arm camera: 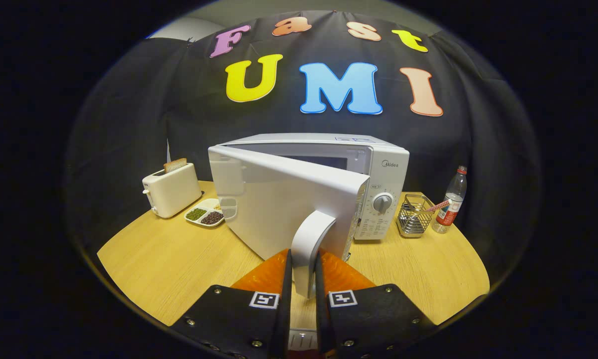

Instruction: Open the microwave, put the food inside, and close the microwave door.

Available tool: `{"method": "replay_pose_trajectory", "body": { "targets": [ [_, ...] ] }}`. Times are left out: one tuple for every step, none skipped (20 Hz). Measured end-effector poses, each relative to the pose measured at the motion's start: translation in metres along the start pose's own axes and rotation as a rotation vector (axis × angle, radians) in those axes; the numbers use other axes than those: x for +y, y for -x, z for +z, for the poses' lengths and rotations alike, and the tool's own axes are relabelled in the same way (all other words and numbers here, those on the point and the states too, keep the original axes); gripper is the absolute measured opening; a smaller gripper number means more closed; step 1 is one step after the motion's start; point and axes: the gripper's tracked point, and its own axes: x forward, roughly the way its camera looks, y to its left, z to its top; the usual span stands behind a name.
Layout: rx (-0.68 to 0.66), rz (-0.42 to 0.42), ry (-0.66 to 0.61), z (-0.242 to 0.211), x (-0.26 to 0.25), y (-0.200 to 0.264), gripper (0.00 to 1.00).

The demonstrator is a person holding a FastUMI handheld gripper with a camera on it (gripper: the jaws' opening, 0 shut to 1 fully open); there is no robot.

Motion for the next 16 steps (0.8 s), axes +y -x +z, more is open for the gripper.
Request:
{"method": "replay_pose_trajectory", "body": {
  "targets": [
    [0.005,-0.004,-0.008,-0.003,0.005,0.004,0.23],
    [0.012,-0.005,-0.011,-0.008,0.011,0.007,0.23],
    [0.022,-0.007,-0.012,-0.012,0.016,0.01,0.23],
    [0.031,-0.008,-0.013,-0.017,0.022,0.013,0.23],
    [0.036,-0.009,-0.011,-0.02,0.027,0.017,0.23],
    [0.035,-0.007,-0.01,-0.022,0.033,0.021,0.23],
    [0.036,-0.004,-0.008,-0.023,0.039,0.025,0.23],
    [0.036,-0.001,-0.003,-0.025,0.046,0.028,0.23],
    [0.037,0.001,0.002,-0.025,0.052,0.032,0.23],
    [0.037,0.003,0.006,-0.027,0.058,0.034,0.23],
    [0.038,0.003,0.009,-0.028,0.064,0.037,0.23],
    [0.04,0.0,0.013,-0.03,0.07,0.04,0.23],
    [0.047,-0.007,0.018,-0.032,0.075,0.042,0.23],
    [0.054,-0.016,0.026,-0.035,0.08,0.043,0.23],
    [0.059,-0.025,0.032,-0.037,0.086,0.045,0.23],
    [0.061,-0.031,0.04,-0.037,0.091,0.048,0.23]
  ]
}}
